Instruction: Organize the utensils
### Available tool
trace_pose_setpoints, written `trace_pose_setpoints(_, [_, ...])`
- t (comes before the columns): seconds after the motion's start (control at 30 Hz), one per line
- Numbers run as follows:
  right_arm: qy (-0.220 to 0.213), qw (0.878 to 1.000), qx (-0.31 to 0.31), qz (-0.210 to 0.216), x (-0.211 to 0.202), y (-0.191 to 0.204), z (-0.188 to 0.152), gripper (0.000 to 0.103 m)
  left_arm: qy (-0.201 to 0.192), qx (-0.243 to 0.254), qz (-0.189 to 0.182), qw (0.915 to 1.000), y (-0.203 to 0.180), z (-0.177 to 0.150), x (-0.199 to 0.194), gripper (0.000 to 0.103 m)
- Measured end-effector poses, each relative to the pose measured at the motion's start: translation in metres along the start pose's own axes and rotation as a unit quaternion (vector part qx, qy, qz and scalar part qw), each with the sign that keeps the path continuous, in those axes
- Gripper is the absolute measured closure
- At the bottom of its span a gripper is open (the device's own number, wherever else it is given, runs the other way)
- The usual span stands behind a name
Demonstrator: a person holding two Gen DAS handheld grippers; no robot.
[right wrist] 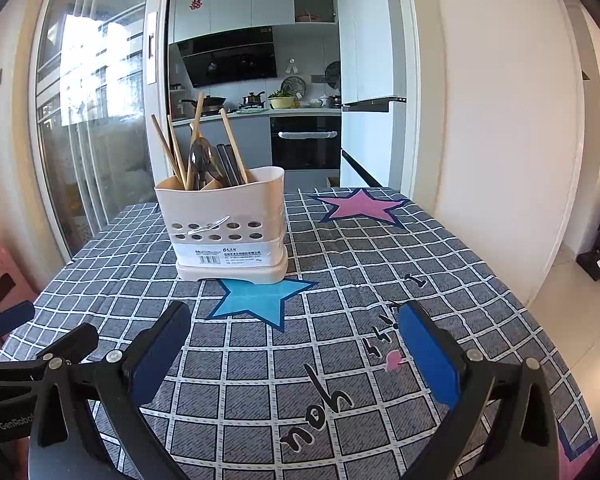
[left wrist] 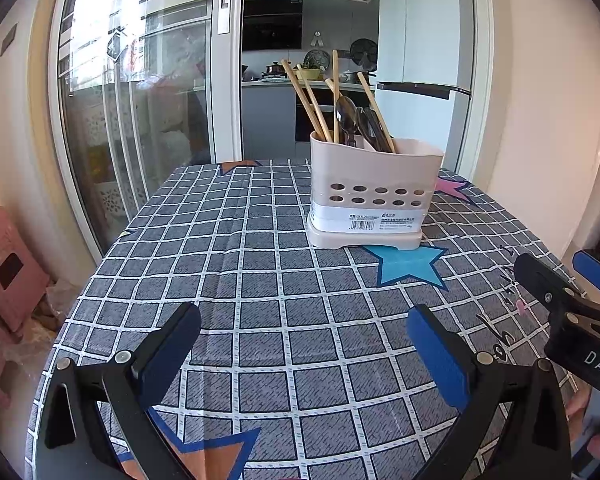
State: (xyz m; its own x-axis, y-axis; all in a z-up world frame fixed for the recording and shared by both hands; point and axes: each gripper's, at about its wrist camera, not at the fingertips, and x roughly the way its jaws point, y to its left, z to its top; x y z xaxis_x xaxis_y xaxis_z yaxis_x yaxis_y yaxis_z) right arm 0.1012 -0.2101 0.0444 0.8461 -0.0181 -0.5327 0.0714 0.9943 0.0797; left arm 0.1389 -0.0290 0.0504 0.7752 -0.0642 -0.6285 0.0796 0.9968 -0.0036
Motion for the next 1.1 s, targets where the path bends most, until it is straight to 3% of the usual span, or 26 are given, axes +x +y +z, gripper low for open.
trace_pose_setpoints(1.1, [0.000, 1.000, 0.002, 0.001, 0.0006, -0.0025, 0.0009, 0.000, 0.000, -0.003, 0.003, 1.0000, 0.0021, 0.0012, -0.0007, 0.000])
